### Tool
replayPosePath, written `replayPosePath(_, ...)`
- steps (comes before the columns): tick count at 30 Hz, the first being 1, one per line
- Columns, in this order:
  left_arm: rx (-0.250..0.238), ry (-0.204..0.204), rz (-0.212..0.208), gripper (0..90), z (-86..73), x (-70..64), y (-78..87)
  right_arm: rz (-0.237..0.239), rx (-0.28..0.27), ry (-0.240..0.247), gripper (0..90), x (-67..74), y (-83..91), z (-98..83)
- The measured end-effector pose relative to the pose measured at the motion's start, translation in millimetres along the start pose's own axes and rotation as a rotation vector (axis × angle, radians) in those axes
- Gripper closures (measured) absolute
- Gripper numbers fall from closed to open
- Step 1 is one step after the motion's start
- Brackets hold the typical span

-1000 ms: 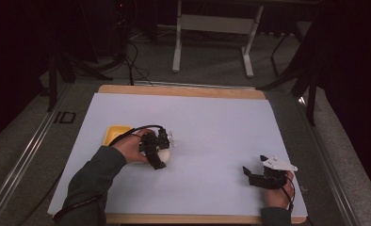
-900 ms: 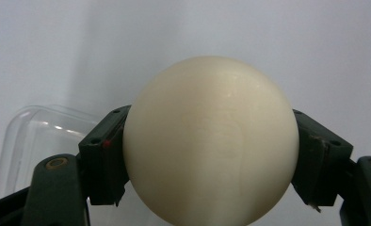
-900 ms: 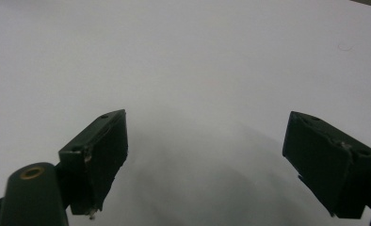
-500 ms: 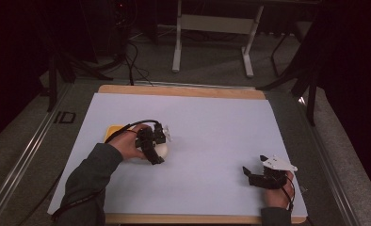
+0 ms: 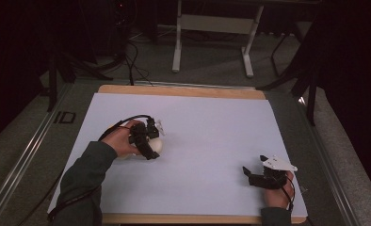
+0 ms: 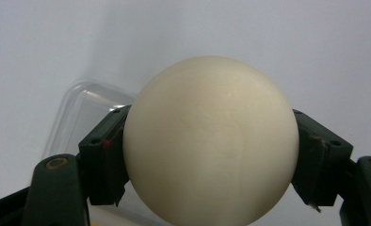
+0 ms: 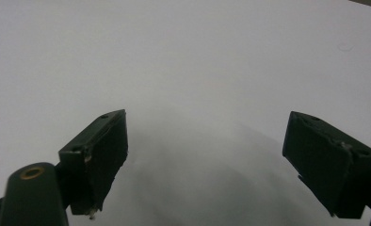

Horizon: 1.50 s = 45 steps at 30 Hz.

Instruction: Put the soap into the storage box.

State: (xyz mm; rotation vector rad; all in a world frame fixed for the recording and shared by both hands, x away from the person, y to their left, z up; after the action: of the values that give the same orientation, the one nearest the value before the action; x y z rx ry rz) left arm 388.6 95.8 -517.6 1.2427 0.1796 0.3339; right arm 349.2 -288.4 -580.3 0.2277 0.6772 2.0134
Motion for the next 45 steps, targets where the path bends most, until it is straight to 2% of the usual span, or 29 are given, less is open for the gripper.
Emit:
replayPosePath(13,-0.029,0.046,0.041,25.6,-13.9,14.1,14.4,0.001,-0.001,-0.001,14.5,0.0,0.0,0.0)
replayPosePath(26,-0.019,0.092,0.068,25.6,-35.7,26.0,17.6,0.001,-0.001,-0.001,14.5,0.0,0.0,0.0)
replayPosePath(29,-0.008,0.112,0.076,25.6,-43.3,29.5,17.0,0.000,-0.001,-0.001,14.5,0.0,0.0,0.0)
replayPosePath(31,0.001,0.112,0.087,25.6,-45.4,30.7,16.9,0.000,-0.001,-0.001,14.5,0.0,0.0,0.1)
replayPosePath(40,0.012,0.133,0.096,25.6,-55.9,34.7,17.8,0.000,-0.004,-0.002,14.5,0.1,0.5,0.2)
replayPosePath(45,0.007,0.160,0.094,25.6,-62.5,40.2,17.0,-0.001,-0.003,0.001,14.5,0.3,0.4,0.2)
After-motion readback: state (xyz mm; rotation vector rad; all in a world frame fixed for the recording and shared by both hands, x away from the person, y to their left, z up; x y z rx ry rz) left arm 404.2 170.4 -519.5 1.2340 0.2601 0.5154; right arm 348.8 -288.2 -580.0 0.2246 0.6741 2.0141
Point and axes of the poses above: each handheld gripper's, and its own axes: y roughly backward along the jaws, z roughly out of its top, x roughly to its left, the point moved 8 cm from there along -y, roughly forward along the jaws, and after that the axes turned 1 degree about -z, right-handed, at the moved point
